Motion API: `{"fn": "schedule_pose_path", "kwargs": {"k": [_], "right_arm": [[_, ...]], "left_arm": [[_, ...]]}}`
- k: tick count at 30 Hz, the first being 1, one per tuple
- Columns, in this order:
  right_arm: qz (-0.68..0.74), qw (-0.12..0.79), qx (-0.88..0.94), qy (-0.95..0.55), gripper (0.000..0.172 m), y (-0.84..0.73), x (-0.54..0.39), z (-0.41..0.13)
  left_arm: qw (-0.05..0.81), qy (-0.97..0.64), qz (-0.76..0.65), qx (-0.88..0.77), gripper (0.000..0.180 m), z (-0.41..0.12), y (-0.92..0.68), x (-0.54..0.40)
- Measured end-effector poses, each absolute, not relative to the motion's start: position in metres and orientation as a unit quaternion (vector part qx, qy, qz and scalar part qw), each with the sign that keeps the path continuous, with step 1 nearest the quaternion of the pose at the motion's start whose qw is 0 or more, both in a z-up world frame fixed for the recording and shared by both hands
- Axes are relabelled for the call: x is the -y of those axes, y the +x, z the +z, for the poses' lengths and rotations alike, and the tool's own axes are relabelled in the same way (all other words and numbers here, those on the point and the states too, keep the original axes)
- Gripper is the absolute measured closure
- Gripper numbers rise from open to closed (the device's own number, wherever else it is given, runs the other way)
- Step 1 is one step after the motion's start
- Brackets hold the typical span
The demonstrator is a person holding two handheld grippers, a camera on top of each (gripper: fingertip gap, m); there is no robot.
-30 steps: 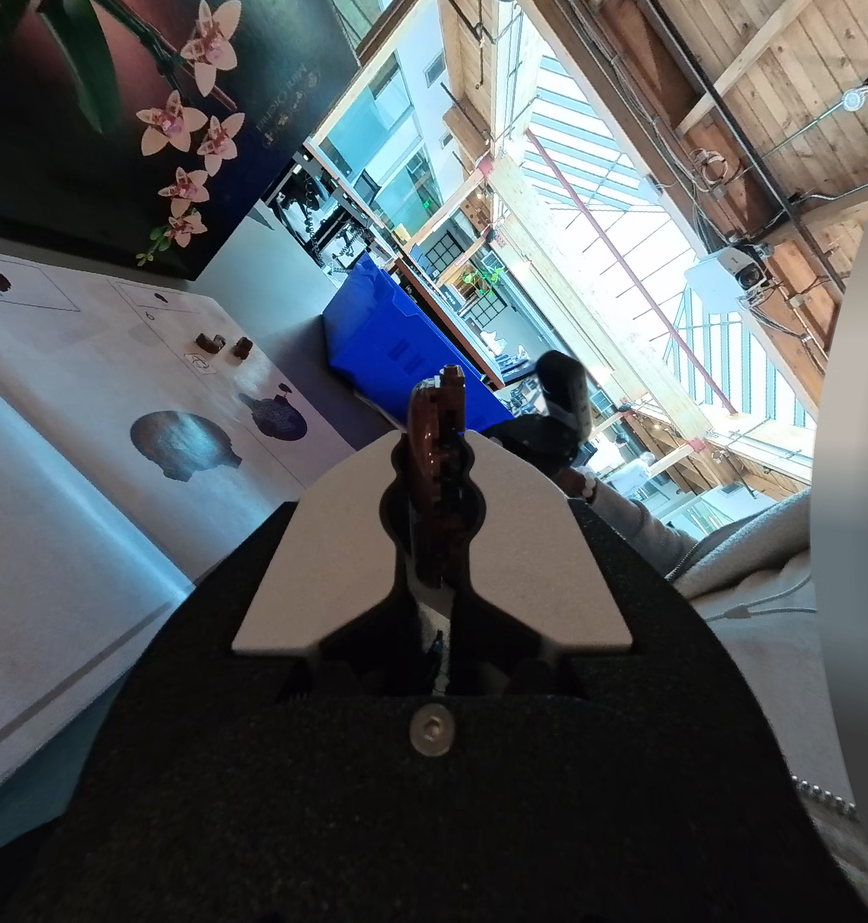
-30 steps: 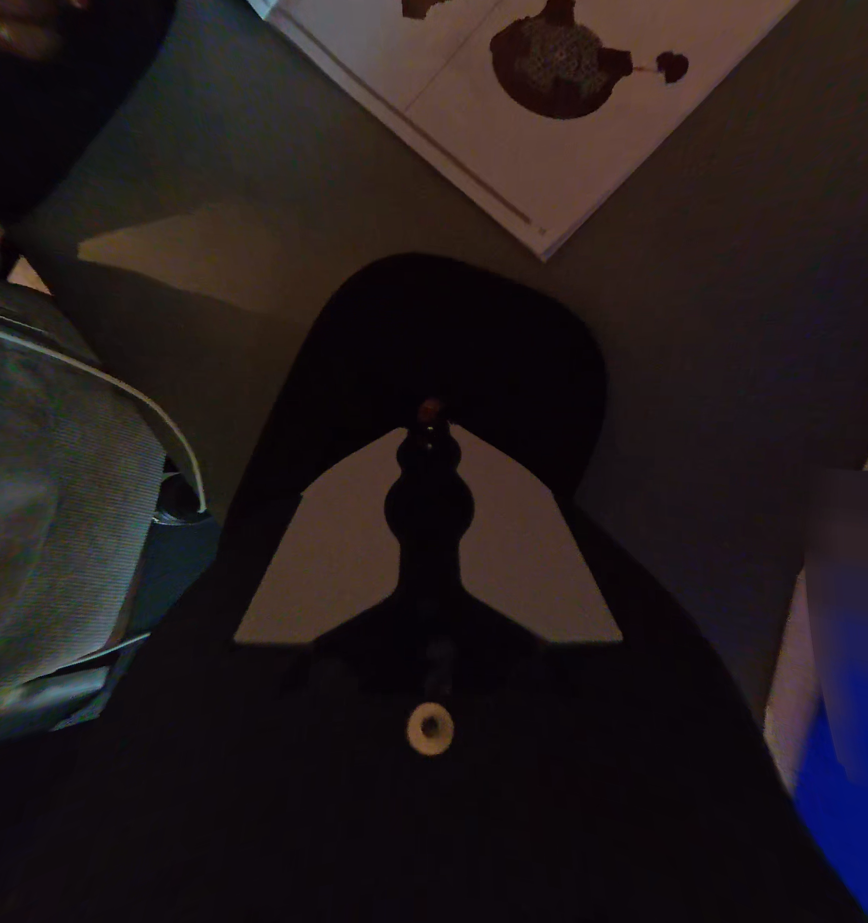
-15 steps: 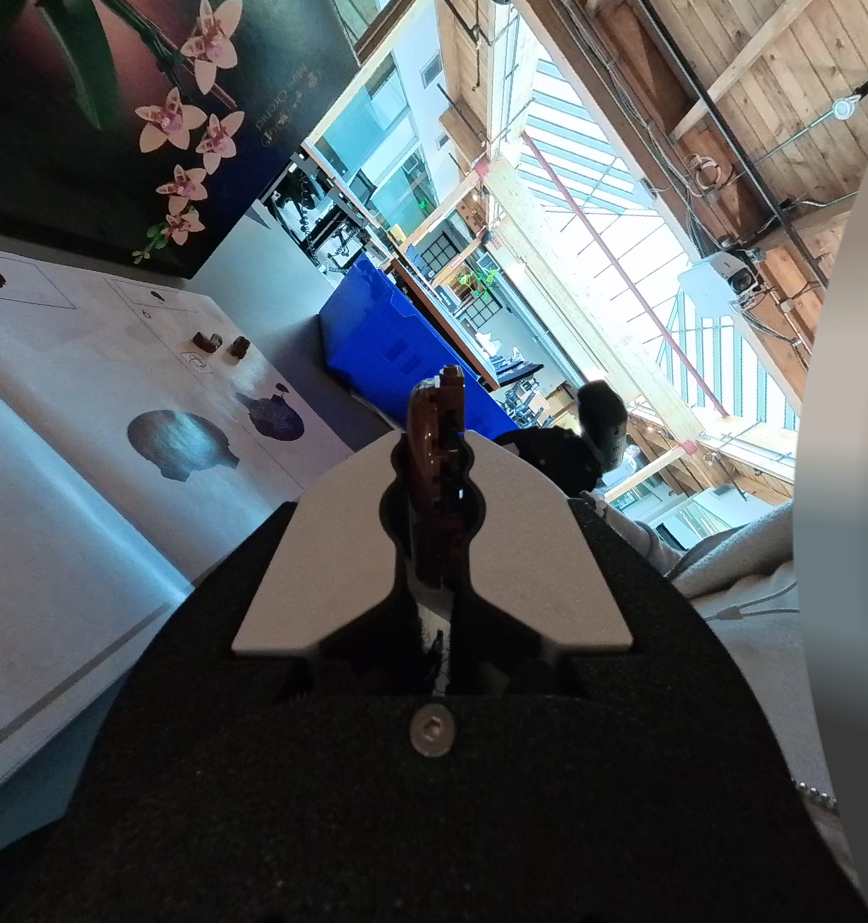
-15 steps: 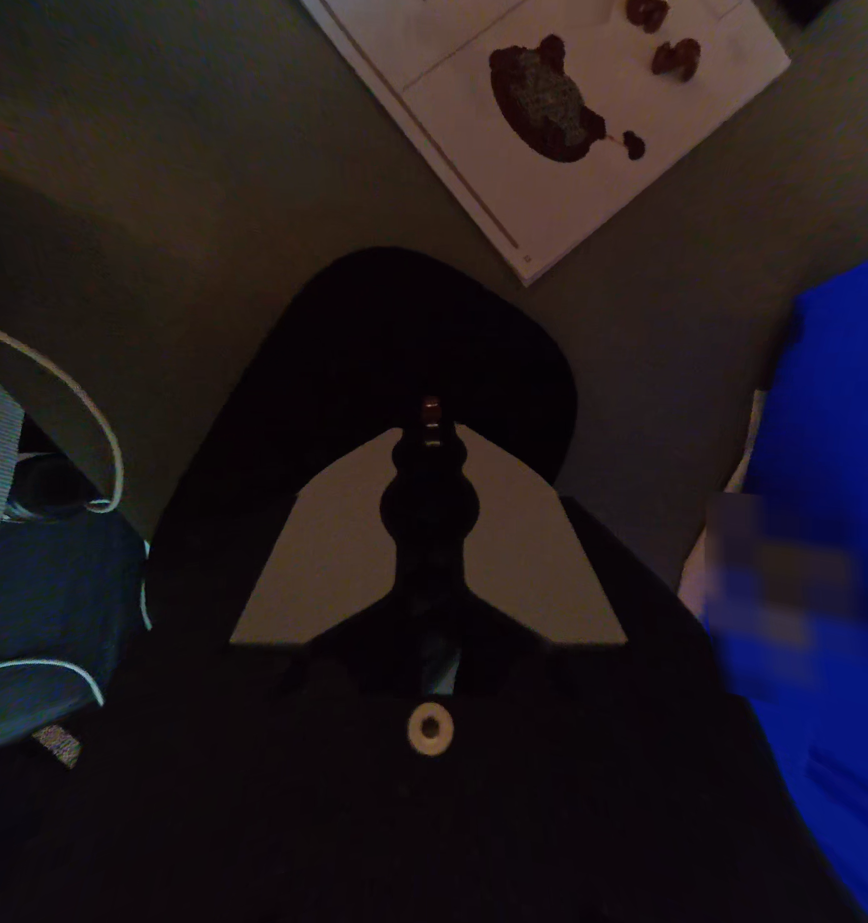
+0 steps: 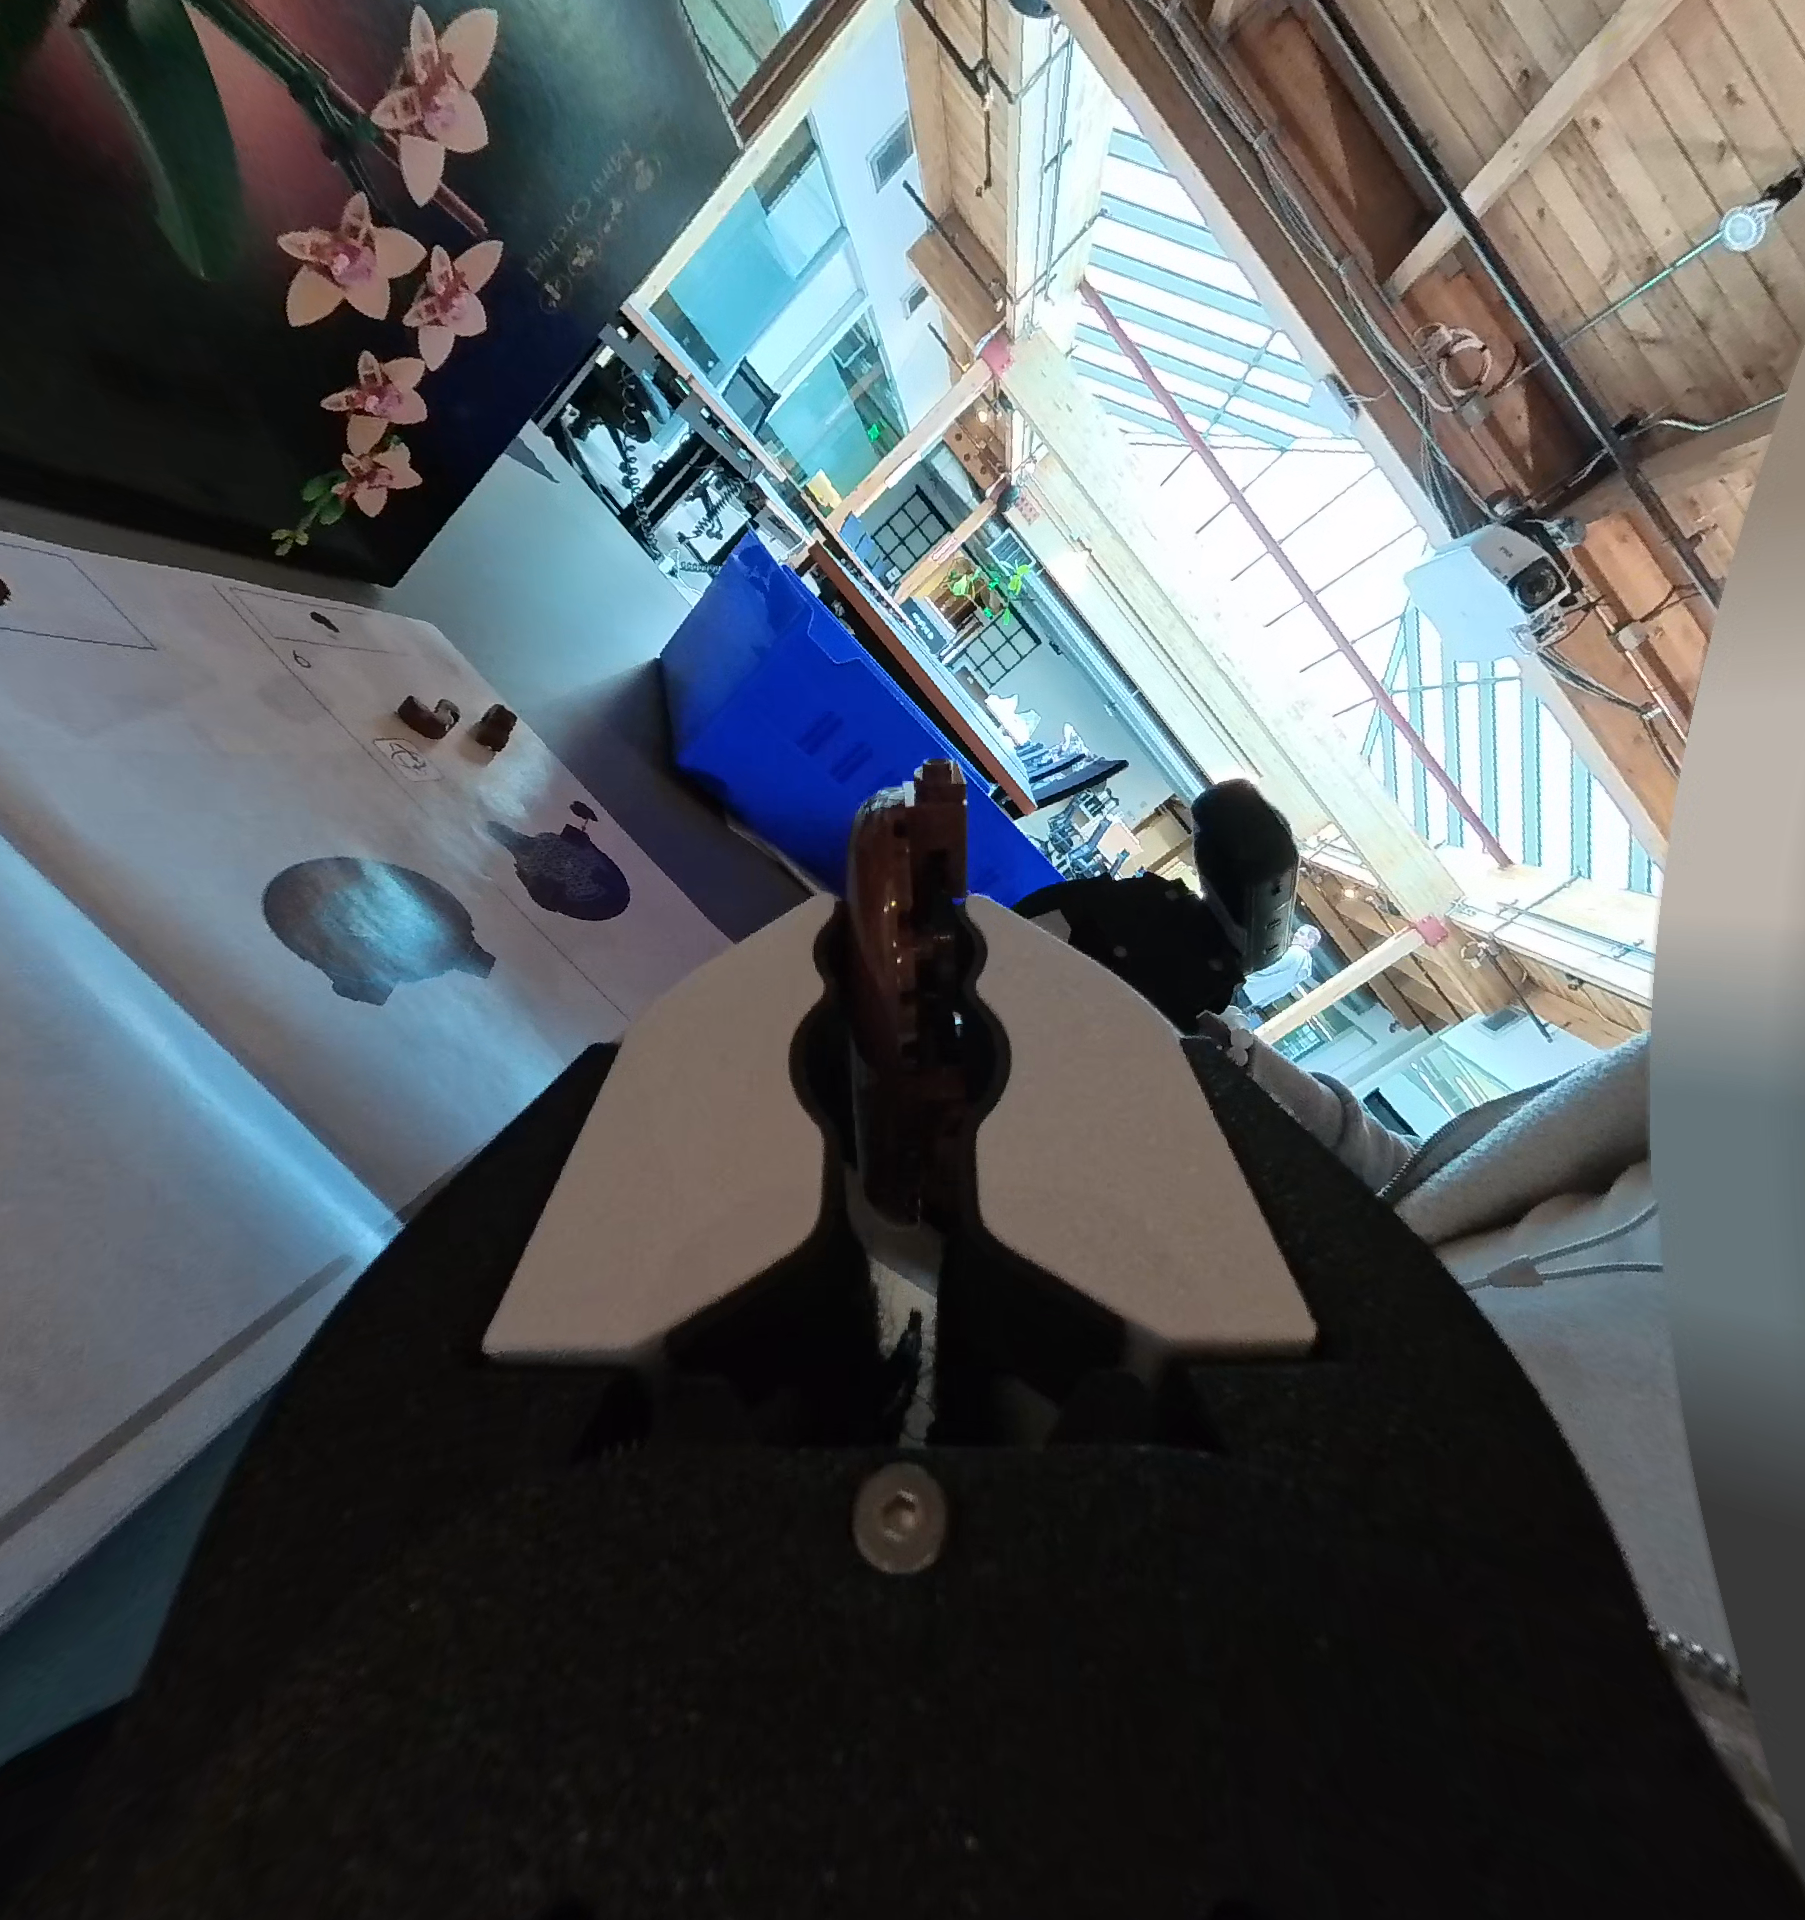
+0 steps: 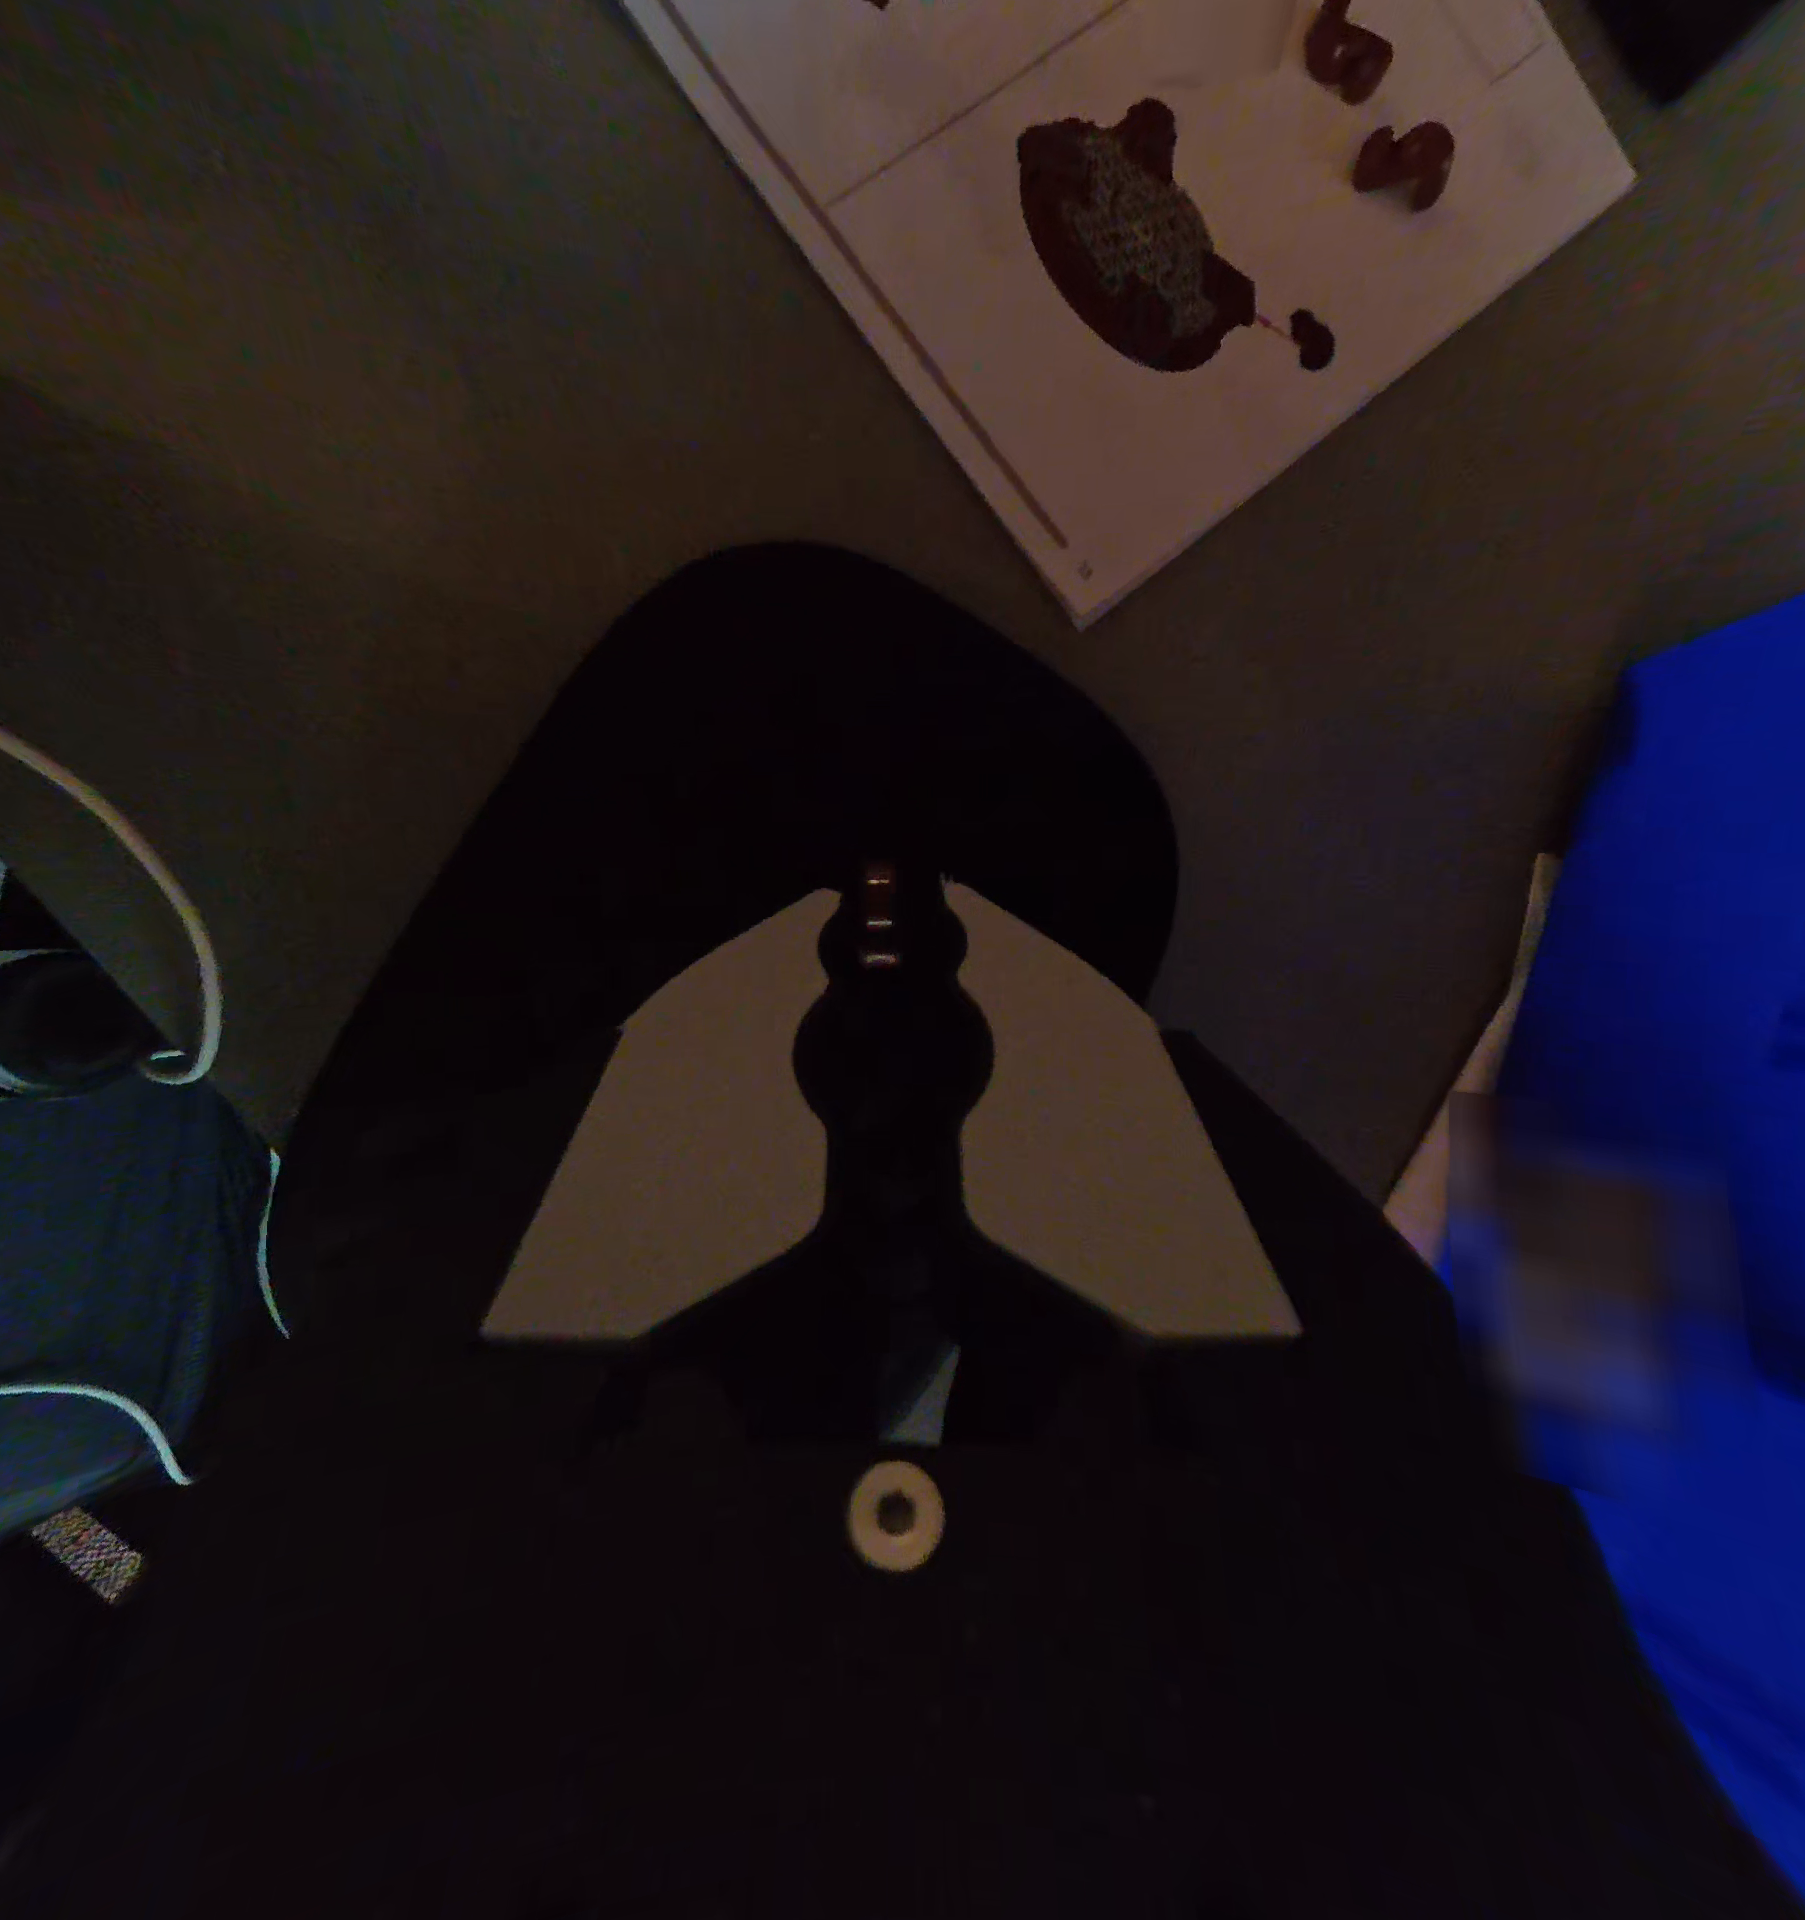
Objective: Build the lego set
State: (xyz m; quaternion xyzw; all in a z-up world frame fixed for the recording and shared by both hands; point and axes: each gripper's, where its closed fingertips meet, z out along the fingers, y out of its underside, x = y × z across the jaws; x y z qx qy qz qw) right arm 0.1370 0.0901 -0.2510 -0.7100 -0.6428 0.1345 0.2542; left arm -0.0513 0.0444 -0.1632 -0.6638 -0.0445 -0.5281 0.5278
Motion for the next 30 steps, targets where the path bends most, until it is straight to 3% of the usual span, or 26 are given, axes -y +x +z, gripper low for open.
{"fn": "schedule_pose_path", "kwargs": {"k": [20,25,30], "right_arm": [[0.137,0.267,0.648,-0.7,0.166,0.143,-0.092,-0.253],[0.323,0.363,0.505,-0.713,0.166,0.113,-0.098,-0.205],[0.434,0.447,0.417,-0.662,0.166,0.068,-0.098,-0.154]], "left_arm": [[0.527,-0.669,-0.522,0.043,0.164,-0.164,-0.05,-0.045],[0.556,-0.681,-0.476,0.029,0.164,-0.164,-0.051,-0.047],[0.62,-0.712,-0.328,-0.04,0.164,-0.16,-0.052,-0.053]]}}
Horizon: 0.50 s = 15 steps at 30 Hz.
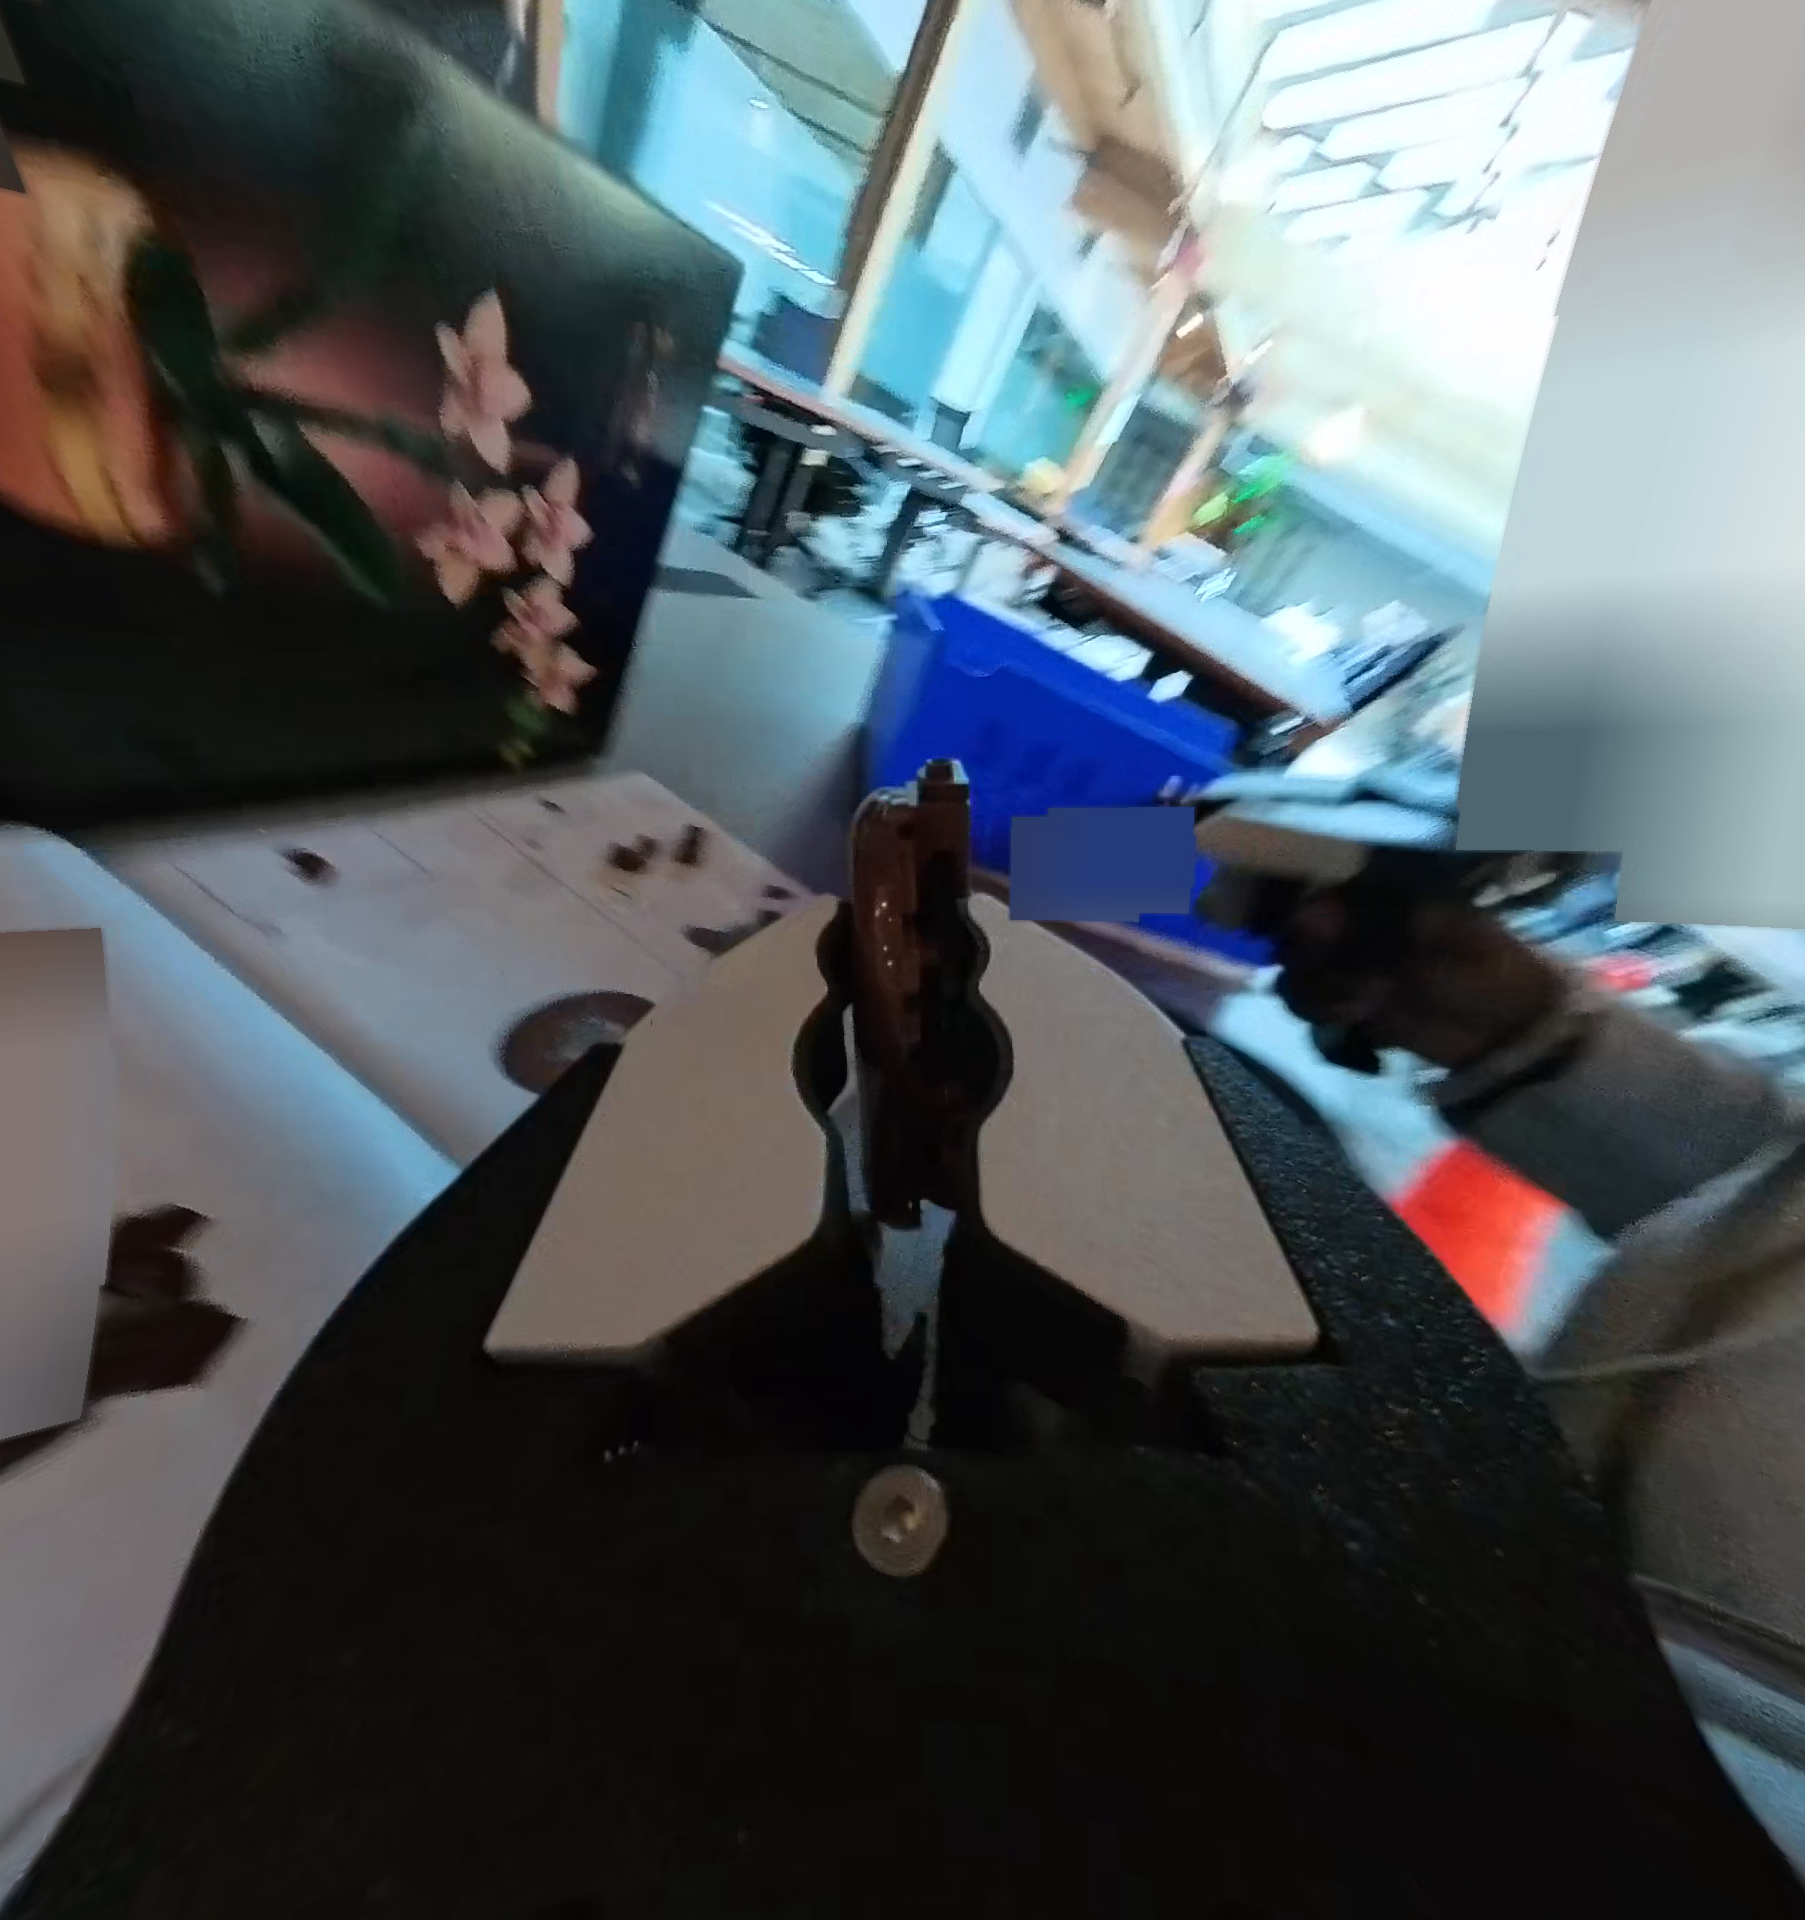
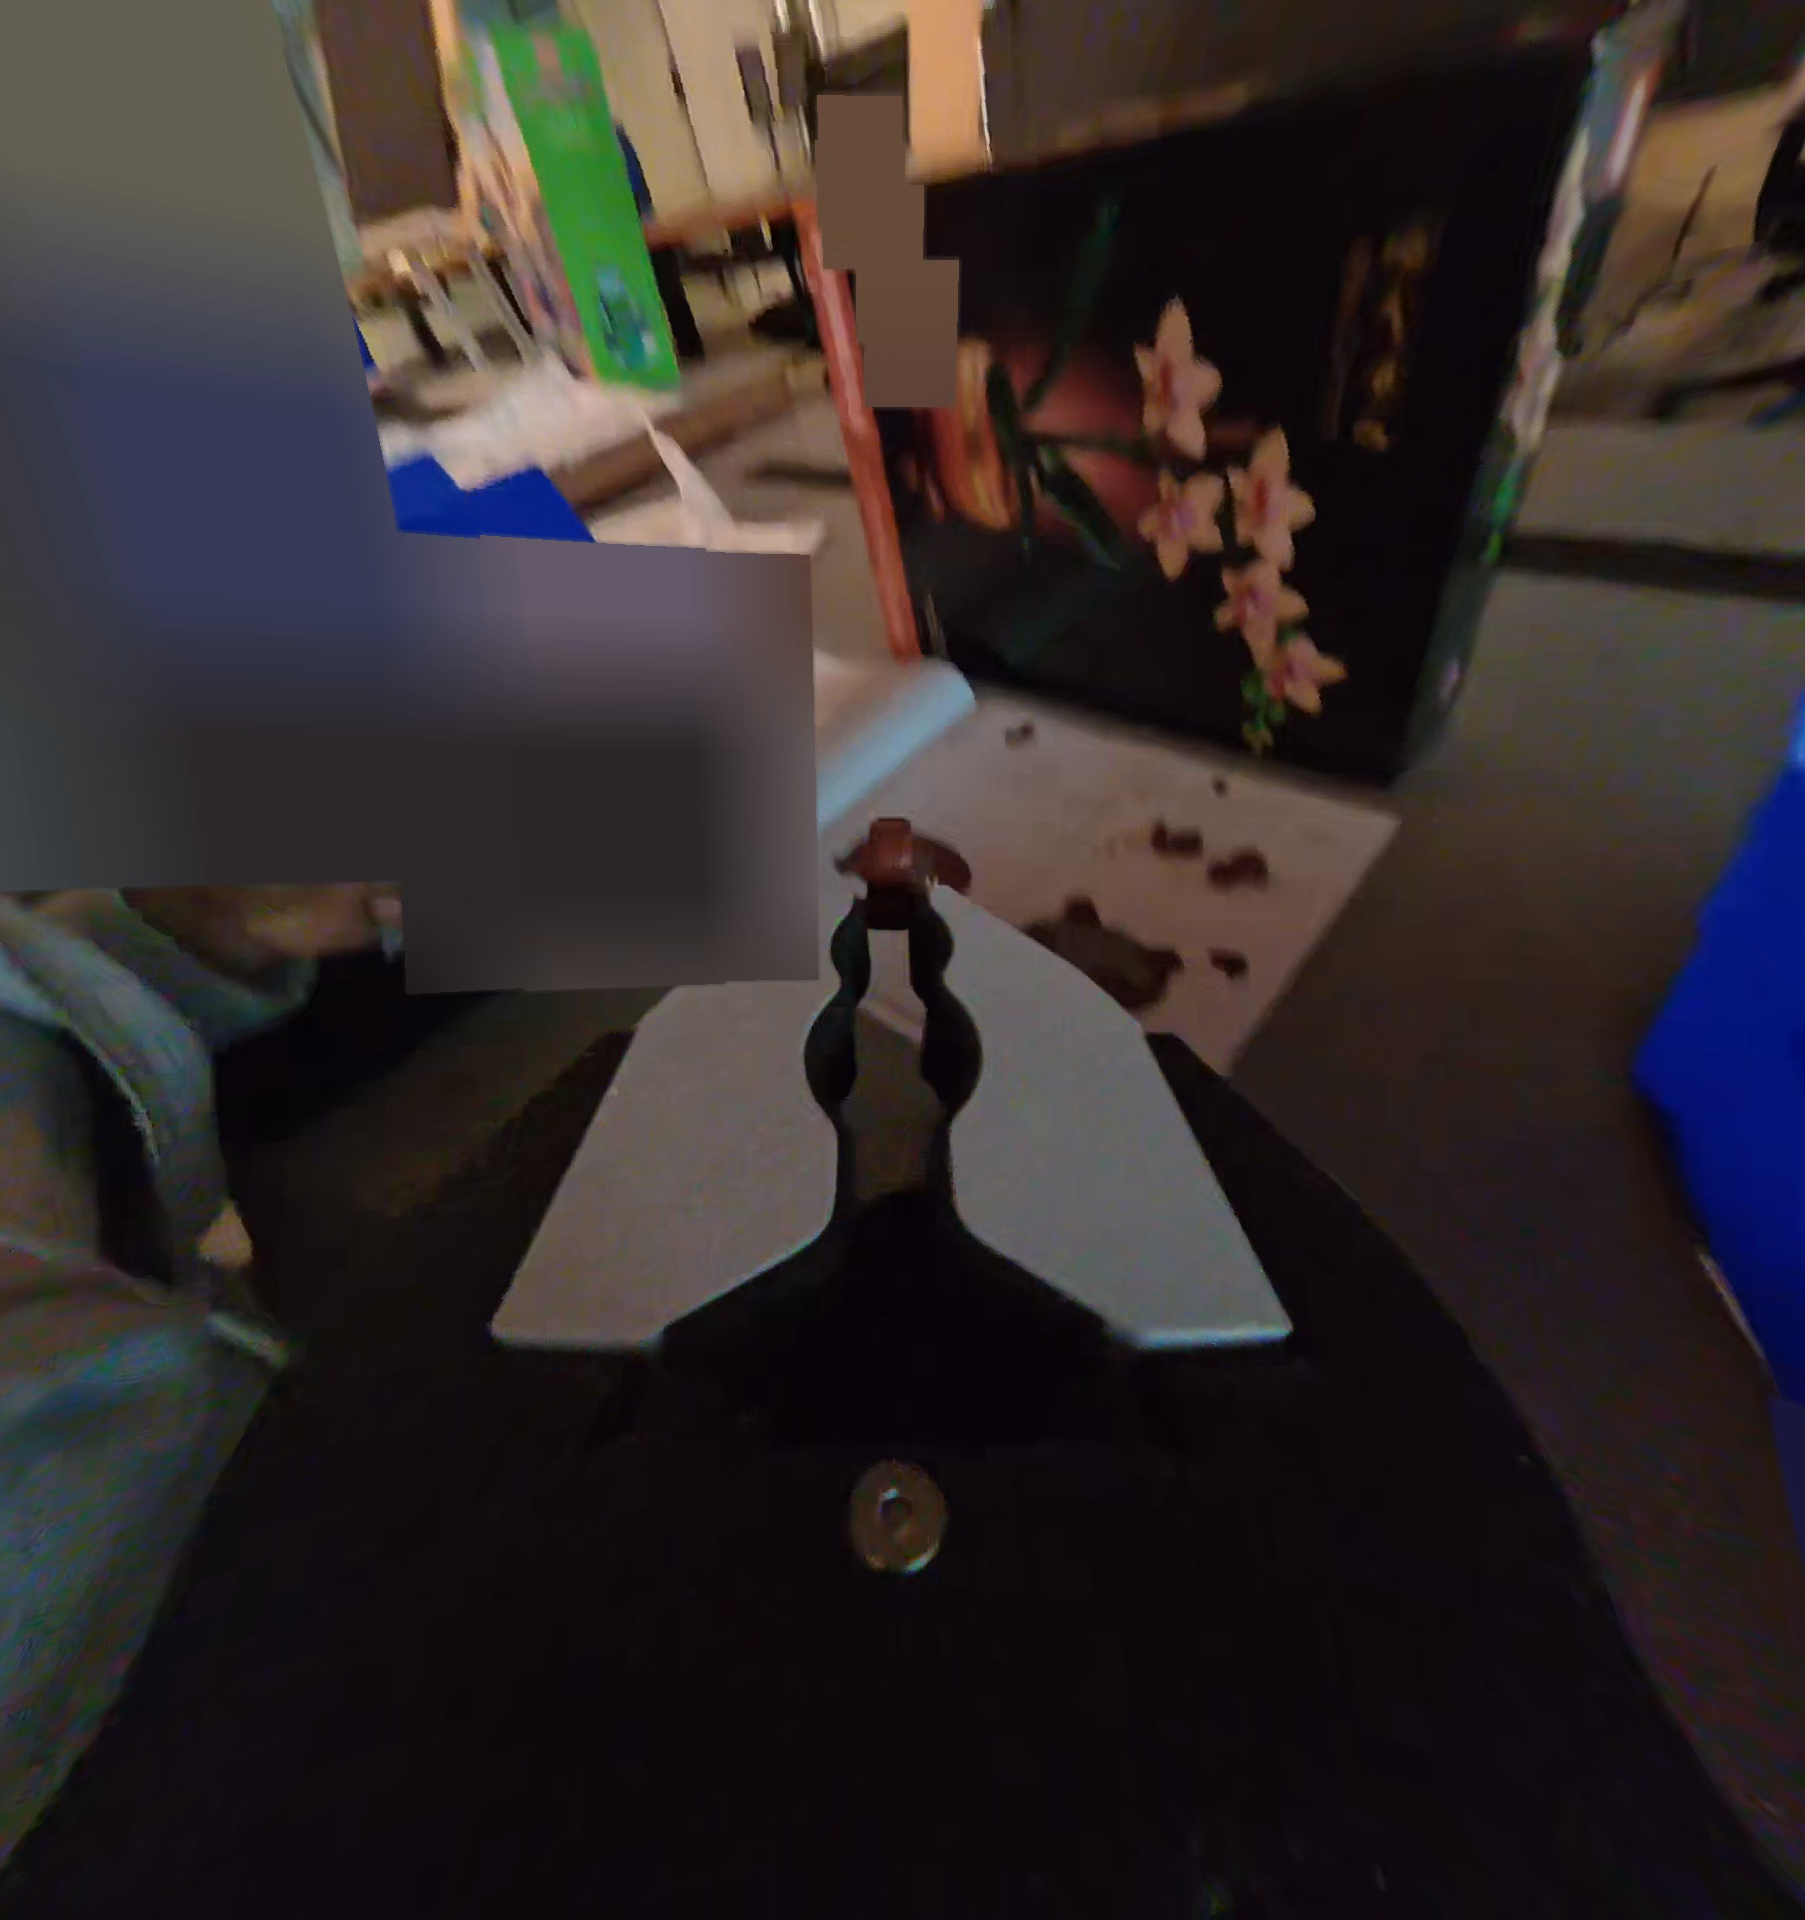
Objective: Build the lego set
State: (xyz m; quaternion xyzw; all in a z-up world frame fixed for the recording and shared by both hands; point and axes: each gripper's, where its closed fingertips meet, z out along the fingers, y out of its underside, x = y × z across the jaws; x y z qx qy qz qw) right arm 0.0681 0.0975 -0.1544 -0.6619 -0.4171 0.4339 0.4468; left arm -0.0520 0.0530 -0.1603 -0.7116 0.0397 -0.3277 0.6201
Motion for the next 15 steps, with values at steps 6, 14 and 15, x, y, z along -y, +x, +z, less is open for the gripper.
{"fn": "schedule_pose_path", "kwargs": {"k": [6,14,15], "right_arm": [[0.474,0.513,0.409,-0.587,0.166,0.0,-0.071,-0.121],[0.476,0.533,0.418,-0.561,0.166,-0.047,-0.051,-0.122],[0.481,0.53,0.415,-0.561,0.166,-0.048,-0.051,-0.124]], "left_arm": [[0.667,-0.723,-0.154,-0.094,0.164,-0.154,-0.061,-0.055],[0.69,-0.71,0.024,-0.139,0.164,-0.145,-0.072,-0.051],[0.691,-0.708,0.038,-0.144,0.163,-0.144,-0.071,-0.051]]}}
